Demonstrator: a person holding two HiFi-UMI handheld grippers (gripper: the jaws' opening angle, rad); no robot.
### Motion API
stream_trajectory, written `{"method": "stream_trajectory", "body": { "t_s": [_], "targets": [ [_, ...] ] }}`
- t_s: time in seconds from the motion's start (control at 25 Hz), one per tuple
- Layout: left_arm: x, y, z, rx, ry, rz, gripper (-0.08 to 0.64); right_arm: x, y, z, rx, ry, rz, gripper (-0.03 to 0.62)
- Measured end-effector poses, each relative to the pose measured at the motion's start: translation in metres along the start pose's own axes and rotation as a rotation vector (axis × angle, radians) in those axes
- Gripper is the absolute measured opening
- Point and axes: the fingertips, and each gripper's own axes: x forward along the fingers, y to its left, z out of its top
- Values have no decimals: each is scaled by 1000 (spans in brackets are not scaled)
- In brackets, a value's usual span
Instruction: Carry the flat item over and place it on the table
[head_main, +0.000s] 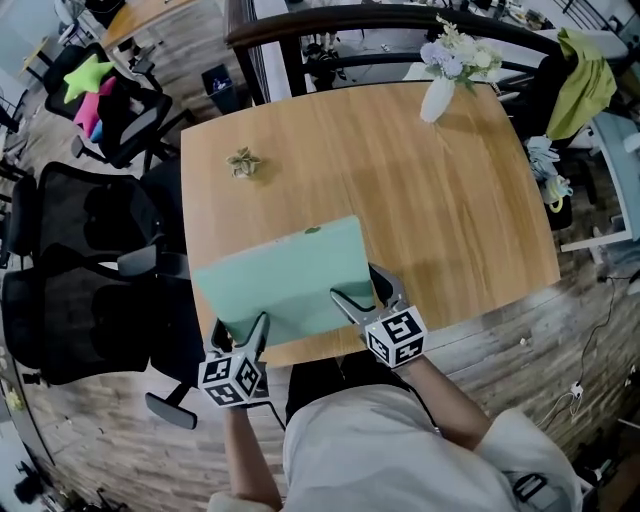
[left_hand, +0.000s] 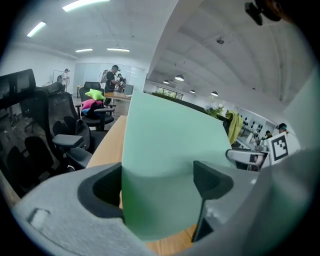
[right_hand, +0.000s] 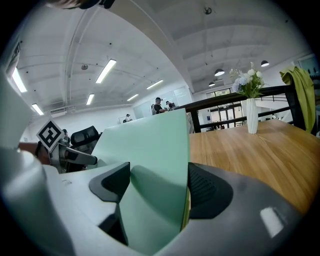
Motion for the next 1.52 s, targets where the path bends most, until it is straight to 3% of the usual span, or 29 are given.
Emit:
{"method": "stream_trajectory", "body": {
  "t_s": [0.96, 1.52],
  "targets": [
    [102, 87, 37, 4, 144, -105, 451, 124, -17, -2, 81, 103, -111, 371],
    [142, 97, 41, -28, 209, -145, 451, 155, -40, -9, 115, 168, -141, 373]
  ]
}}
